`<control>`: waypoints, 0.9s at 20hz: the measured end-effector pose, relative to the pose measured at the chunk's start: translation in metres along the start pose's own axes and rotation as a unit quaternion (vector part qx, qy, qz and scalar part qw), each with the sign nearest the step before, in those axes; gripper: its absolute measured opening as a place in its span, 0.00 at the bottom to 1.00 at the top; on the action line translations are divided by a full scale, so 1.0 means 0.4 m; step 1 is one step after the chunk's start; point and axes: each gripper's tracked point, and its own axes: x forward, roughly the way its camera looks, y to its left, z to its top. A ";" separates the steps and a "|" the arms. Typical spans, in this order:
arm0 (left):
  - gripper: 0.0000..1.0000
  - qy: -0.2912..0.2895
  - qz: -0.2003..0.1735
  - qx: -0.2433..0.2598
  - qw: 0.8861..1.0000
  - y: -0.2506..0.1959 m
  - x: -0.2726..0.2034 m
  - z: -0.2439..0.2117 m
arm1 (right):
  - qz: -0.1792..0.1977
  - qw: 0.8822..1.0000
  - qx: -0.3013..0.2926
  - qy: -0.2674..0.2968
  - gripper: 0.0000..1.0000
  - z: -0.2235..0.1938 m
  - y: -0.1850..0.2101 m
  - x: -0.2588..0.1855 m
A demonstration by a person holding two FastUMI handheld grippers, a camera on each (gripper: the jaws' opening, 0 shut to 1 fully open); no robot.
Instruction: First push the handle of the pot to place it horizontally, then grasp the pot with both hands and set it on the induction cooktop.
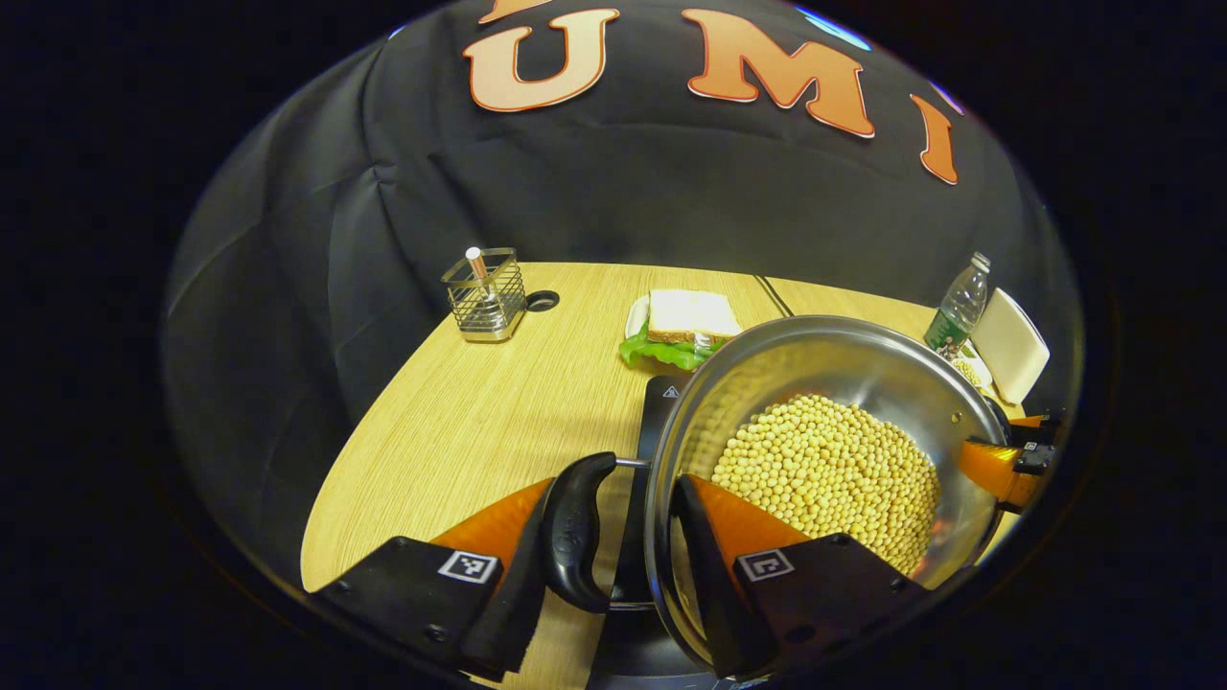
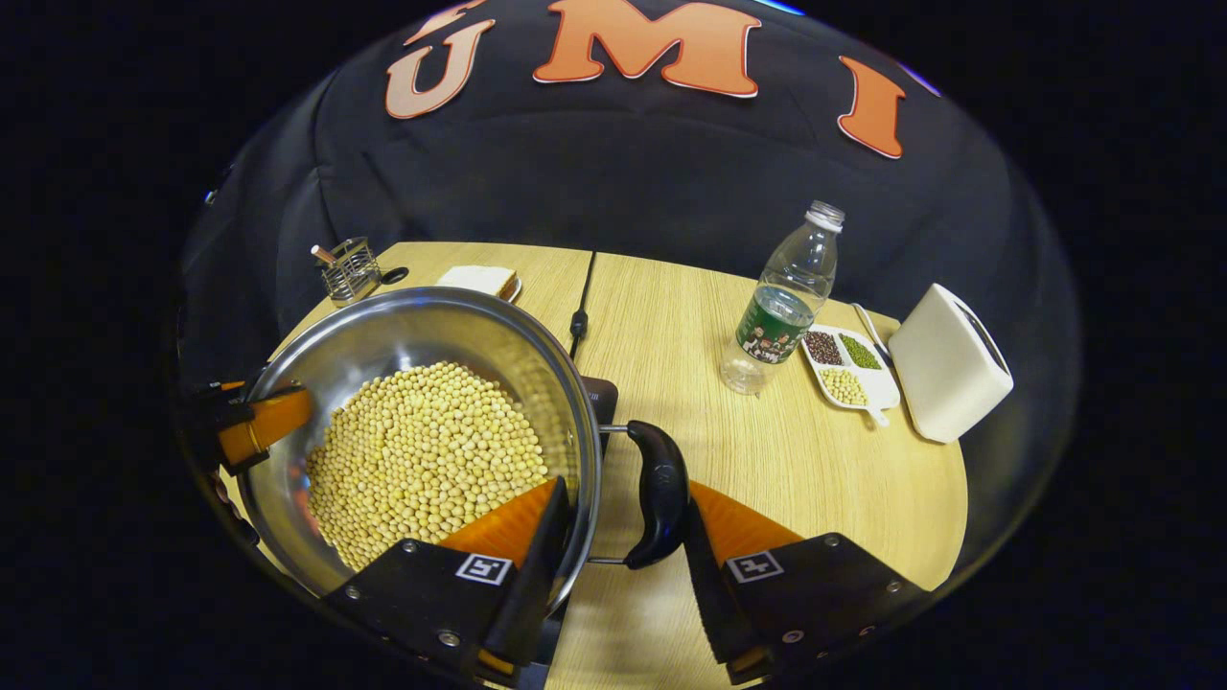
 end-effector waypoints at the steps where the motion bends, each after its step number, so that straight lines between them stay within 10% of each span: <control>1: 0.81 -0.002 0.003 0.009 1.000 0.005 0.004 0.004 | 0.005 1.000 -0.007 0.000 0.72 -0.002 0.005 -0.007; 10: 0.95 -0.128 0.037 -0.008 0.991 0.034 -0.102 0.184 | 0.016 0.983 0.021 -0.181 0.89 0.197 -0.128 -0.286; 18: 0.97 -0.327 0.020 -0.048 0.944 0.027 -0.522 0.484 | -0.050 0.933 0.006 -0.355 0.95 0.316 -0.347 -0.693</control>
